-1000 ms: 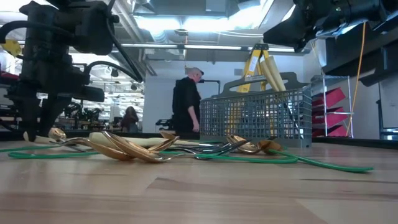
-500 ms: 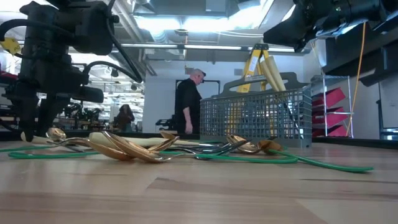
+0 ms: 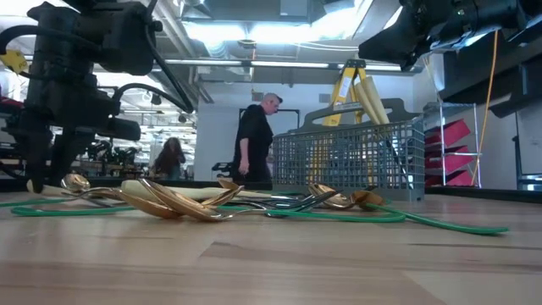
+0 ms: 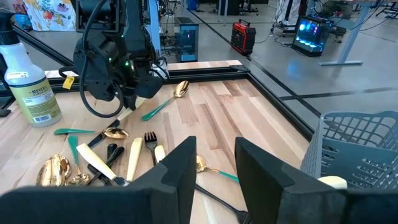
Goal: Sort silverware
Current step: Put the yellow knife into the gray organizer
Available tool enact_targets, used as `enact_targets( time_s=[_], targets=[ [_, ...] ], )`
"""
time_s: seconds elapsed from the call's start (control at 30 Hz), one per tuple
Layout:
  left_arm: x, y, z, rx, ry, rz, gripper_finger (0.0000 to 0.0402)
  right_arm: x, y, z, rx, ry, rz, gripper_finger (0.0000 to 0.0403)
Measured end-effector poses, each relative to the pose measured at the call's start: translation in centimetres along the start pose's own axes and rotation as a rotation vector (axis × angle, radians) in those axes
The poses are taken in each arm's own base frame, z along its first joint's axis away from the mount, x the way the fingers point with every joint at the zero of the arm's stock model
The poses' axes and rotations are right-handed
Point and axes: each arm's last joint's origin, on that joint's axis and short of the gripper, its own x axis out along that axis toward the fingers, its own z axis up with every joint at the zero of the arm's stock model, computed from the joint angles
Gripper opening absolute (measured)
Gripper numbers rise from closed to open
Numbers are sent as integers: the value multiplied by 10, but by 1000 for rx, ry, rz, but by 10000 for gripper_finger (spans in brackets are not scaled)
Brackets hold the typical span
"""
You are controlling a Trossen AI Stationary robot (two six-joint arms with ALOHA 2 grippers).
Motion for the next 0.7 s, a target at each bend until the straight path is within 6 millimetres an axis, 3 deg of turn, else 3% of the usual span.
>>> enact_targets(
  time_s=[0.57, 0.7],
  targets=[
    [2, -2, -1, 31, -6, -51, 32, 0, 0, 0, 0, 0, 0, 94],
    [2, -2, -1, 31, -7, -51, 52, 0, 0, 0, 0, 0, 0, 94]
  ],
)
